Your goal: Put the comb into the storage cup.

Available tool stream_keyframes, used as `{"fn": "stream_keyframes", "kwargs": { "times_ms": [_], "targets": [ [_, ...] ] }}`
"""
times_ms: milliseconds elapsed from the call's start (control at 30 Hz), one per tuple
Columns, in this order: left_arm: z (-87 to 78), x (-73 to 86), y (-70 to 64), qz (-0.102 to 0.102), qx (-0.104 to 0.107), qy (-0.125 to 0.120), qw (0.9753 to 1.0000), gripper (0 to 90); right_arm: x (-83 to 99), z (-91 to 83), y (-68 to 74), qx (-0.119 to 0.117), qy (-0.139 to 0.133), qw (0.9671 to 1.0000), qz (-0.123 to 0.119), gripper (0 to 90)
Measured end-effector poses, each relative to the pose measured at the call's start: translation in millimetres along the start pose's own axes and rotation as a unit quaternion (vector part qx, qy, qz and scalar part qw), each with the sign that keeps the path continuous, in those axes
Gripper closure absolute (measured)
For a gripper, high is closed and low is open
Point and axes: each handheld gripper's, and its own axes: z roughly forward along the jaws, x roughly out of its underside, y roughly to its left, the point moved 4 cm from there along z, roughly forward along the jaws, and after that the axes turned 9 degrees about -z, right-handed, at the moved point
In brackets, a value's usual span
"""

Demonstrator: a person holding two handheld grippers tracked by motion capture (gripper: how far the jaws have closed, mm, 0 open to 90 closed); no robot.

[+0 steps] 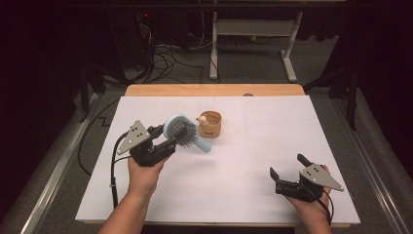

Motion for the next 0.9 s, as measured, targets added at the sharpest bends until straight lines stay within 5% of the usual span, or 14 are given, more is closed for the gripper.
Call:
{"fn": "stream_keyframes", "kwargs": {
  "times_ms": [900],
  "targets": [
    [25.0,-24.9,2.5,0.006,-0.014,-0.005,0.9999,56.3,-0.7,-0.1,0.3,-0.001,-0.003,1.0000,-0.002,0.3]
  ]
}}
